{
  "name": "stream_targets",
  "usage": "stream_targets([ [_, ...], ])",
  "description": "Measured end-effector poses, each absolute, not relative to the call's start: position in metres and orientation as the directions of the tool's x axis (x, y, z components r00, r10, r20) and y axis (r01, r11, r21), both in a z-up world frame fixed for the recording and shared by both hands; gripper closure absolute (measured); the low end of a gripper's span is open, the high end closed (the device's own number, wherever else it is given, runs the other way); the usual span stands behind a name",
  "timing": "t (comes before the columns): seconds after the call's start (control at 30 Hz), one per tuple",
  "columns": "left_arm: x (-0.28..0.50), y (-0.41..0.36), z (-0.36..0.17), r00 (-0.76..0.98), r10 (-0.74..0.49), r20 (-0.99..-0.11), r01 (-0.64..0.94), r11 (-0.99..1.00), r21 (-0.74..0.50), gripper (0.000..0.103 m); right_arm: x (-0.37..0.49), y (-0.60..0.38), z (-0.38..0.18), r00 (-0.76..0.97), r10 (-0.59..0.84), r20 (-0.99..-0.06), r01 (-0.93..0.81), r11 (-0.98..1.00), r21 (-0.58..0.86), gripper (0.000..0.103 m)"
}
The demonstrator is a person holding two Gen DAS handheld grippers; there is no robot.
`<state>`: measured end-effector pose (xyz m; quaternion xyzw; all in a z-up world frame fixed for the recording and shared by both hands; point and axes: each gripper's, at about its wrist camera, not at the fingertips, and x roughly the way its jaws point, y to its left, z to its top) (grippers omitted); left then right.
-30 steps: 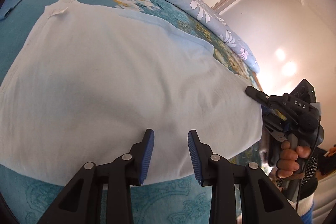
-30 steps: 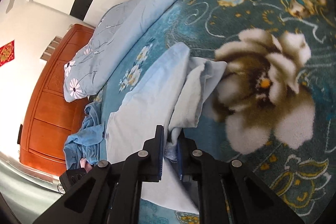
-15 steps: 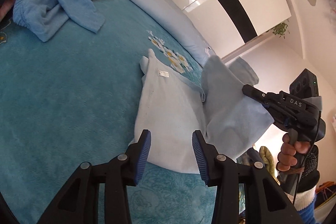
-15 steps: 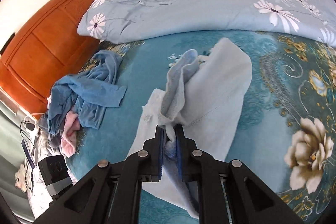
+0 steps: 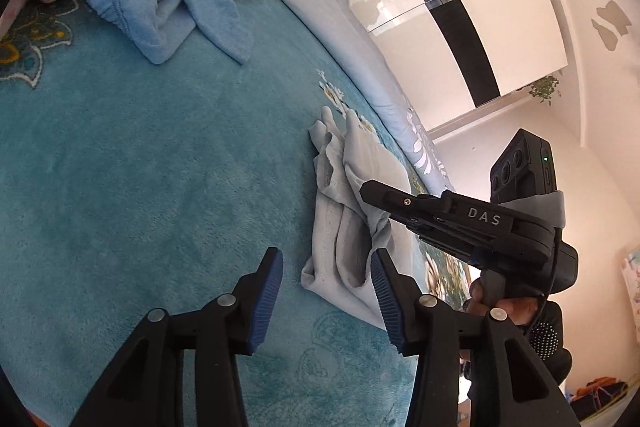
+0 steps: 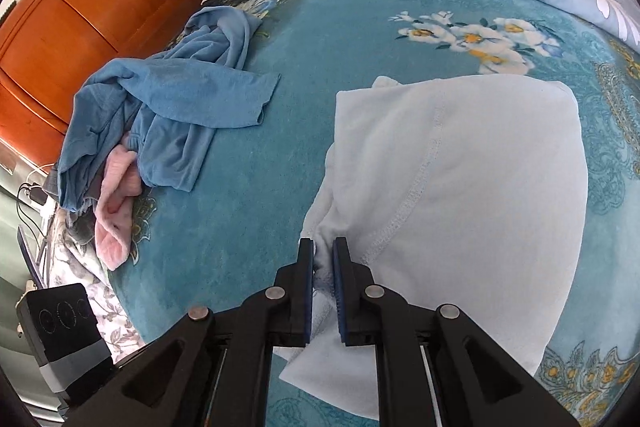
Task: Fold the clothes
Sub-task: 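Fold the hem over onto the folded shirt with both grippers and release, then position both grippers at the end of the folded light-blue shirt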
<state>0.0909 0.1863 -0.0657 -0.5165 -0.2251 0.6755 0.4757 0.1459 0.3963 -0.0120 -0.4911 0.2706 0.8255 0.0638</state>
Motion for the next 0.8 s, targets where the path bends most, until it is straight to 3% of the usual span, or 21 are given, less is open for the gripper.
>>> stream_targets([
  [0.1, 0.095, 0.194, -0.064, 0.003, 0.877, -0.481, -0.424, -0.434, -0.795, 0.049, 0.155, 0.393, -0.003, -0.554, -0.285, -0.782, -0.295, -0.812, 0.504, 0.088],
  [0.23, 0.097, 0.215, -0.061, 0.033, 0.863, -0.504, -0.452, -0.437, -0.778, 0.044, 0.186, 0.407, 0.019, -0.620, -0.193, -0.761, -0.334, -0.812, 0.478, 0.081],
  [0.33, 0.094, 0.238, -0.057, 0.043, 0.836, -0.547, -0.490, -0.459, -0.741, 0.042, 0.219, 0.430, 0.022, -0.656, -0.130, -0.744, -0.396, -0.780, 0.485, 0.064],
  [0.53, 0.075, 0.267, -0.059, 0.002, 0.755, -0.655, -0.530, -0.555, -0.641, 0.041, 0.293, 0.469, -0.021, -0.641, -0.104, -0.760, -0.532, -0.654, 0.538, 0.064],
  [0.6, 0.064, 0.269, -0.066, -0.008, 0.750, -0.661, -0.517, -0.569, -0.639, 0.037, 0.309, 0.473, -0.038, -0.647, -0.125, -0.752, -0.545, -0.613, 0.571, 0.061],
  [0.8, 0.049, 0.279, -0.081, 0.063, 0.752, -0.657, -0.493, -0.549, -0.675, 0.036, 0.319, 0.473, -0.067, -0.711, -0.209, -0.671, -0.502, -0.518, 0.692, 0.061],
])
